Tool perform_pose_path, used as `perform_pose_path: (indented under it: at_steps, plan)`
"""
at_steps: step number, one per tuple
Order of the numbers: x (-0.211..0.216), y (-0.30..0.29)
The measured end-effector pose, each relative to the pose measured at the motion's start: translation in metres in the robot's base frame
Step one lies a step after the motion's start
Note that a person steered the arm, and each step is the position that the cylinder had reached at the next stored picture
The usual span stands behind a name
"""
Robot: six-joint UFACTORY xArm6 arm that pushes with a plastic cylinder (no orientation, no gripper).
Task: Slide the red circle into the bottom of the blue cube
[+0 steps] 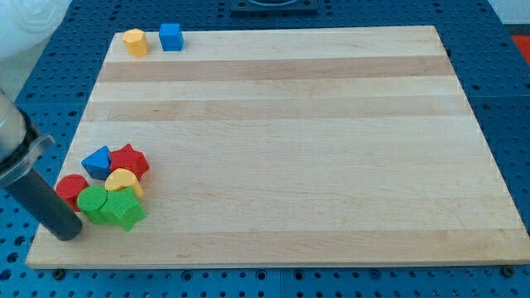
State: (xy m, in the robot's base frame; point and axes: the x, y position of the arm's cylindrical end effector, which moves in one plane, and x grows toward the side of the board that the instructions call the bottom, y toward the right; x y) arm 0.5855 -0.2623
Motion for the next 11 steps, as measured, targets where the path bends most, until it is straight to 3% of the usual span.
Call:
perform_pose_path:
  at_steps: [11]
  plan:
    - [-0.096,-0.006]
